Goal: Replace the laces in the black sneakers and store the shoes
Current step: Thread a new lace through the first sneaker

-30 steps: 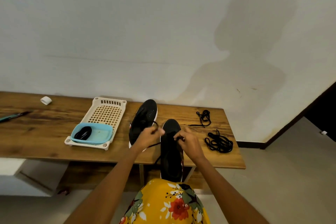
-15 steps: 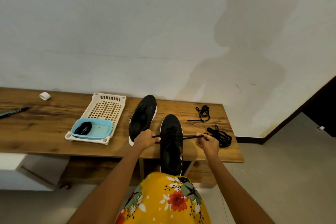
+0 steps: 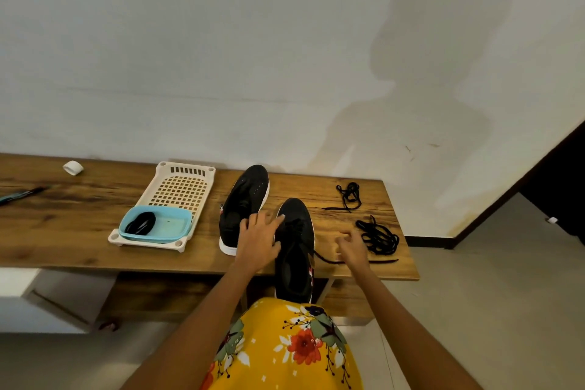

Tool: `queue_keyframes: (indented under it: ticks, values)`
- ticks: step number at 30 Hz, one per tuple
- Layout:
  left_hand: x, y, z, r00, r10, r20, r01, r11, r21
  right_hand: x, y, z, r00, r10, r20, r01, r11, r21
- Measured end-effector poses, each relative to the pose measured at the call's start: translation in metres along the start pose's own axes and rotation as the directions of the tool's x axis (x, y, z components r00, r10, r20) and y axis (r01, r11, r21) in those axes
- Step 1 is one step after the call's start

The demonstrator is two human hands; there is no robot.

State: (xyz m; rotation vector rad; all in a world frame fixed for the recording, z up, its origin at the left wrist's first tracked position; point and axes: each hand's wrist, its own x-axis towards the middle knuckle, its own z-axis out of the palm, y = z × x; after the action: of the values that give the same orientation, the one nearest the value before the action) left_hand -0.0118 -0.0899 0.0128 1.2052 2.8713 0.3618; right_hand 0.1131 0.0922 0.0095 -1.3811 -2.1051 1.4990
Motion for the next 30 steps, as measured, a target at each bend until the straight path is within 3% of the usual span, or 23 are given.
queue_keyframes:
  ticks: [2, 4, 5, 7, 10, 16, 22, 27, 30]
  values:
    - [0.006, 0.007, 0.0, 0.994, 0.107, 0.021, -0.106, 0.993, -0.046, -0.013, -0.01, 0.01, 0.958, -0.194, 0.211, 0.224, 0.966, -0.128]
    - [0.013, 0.011, 0.001, 0.98, 0.177, 0.091, -0.17, 0.982, -0.083, -0.024, -0.019, 0.021, 0.876, -0.285, 0.39, 0.362, 0.921, -0.141]
    - [0.017, 0.013, 0.001, 0.976, 0.191, 0.099, -0.179, 0.977, -0.117, -0.026, -0.021, 0.026, 0.847, -0.312, 0.431, 0.411, 0.898, -0.157]
    - [0.023, 0.014, -0.001, 0.977, 0.194, 0.09, -0.173, 0.964, -0.204, -0.023, -0.017, 0.032, 0.855, -0.33, 0.401, 0.449, 0.857, -0.252]
    - [0.029, 0.015, -0.005, 0.971, 0.201, 0.13, -0.16, 0.949, -0.272, -0.015, -0.014, 0.032, 0.902, -0.304, 0.307, 0.402, 0.851, -0.337]
    - [0.037, 0.013, -0.012, 0.908, 0.232, 0.349, -0.084, 0.917, -0.391, -0.011, -0.016, 0.03, 0.865, -0.335, 0.374, 0.461, 0.827, -0.323]
    - [0.035, 0.01, -0.017, 0.861, 0.221, 0.458, 0.149, 0.751, -0.643, -0.01, -0.012, 0.031, 0.857, -0.35, 0.377, 0.449, 0.867, -0.216]
    - [0.031, 0.007, -0.022, 0.865, 0.203, 0.458, 0.194, 0.707, -0.68, -0.009, -0.024, 0.018, 0.807, -0.189, 0.559, 0.271, 0.96, -0.067]
    - [0.03, 0.007, -0.022, 0.867, 0.187, 0.463, 0.212, 0.701, -0.681, -0.009, -0.042, 0.004, 0.856, -0.153, 0.493, 0.083, 0.983, 0.161]
